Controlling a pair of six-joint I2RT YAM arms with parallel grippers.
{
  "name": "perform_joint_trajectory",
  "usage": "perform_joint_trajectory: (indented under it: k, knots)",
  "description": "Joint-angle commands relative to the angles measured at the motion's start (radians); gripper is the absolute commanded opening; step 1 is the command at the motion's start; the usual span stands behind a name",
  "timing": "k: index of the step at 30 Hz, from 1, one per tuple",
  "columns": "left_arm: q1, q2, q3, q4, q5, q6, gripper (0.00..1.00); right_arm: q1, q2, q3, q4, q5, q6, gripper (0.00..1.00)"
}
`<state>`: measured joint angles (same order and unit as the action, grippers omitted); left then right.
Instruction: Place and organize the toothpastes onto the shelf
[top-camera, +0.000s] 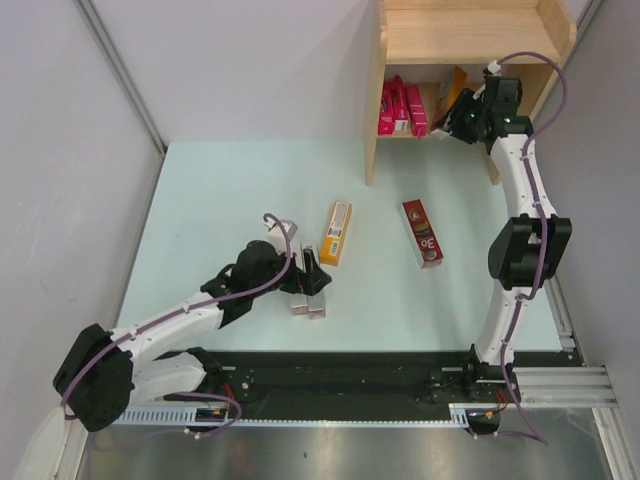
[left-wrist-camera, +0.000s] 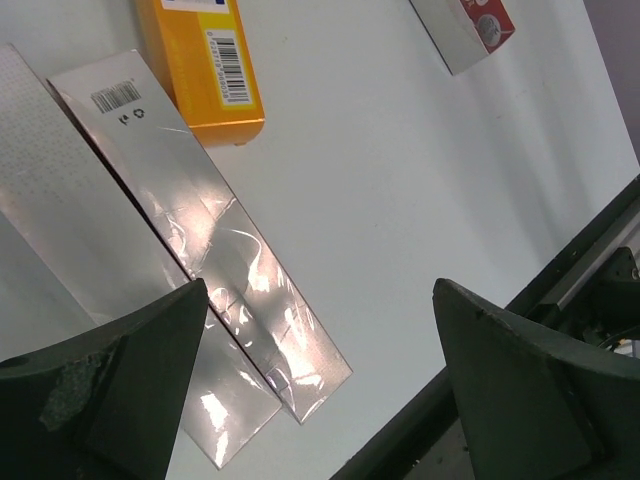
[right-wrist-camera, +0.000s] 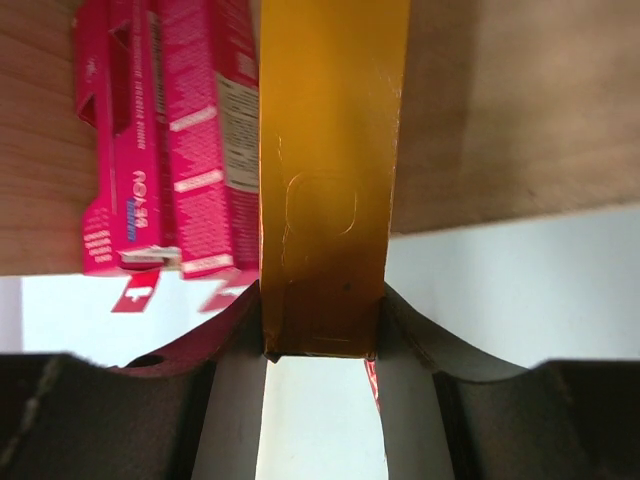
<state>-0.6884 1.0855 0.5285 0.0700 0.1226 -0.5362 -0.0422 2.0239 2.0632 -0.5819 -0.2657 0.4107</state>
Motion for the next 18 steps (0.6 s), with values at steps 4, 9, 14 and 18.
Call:
perform_joint_trajectory:
  k: [4,9,14,18]
  knots:
    - [-0.065,0.030,-0.005,0.065,-0.035,-0.039,1.00,0.085,0.082,0.231,-0.061,0.189,-0.105,0.24]
    - [-0.085,0.050,0.011,0.050,-0.049,-0.036,1.00,0.116,0.101,0.241,-0.050,0.258,-0.130,0.25]
    - [-0.094,0.053,0.011,0.047,-0.063,-0.041,1.00,0.130,0.104,0.233,-0.024,0.266,-0.138,0.28]
    - [-0.100,0.070,0.013,0.051,-0.061,-0.047,1.00,0.159,0.104,0.221,-0.012,0.293,-0.159,0.29]
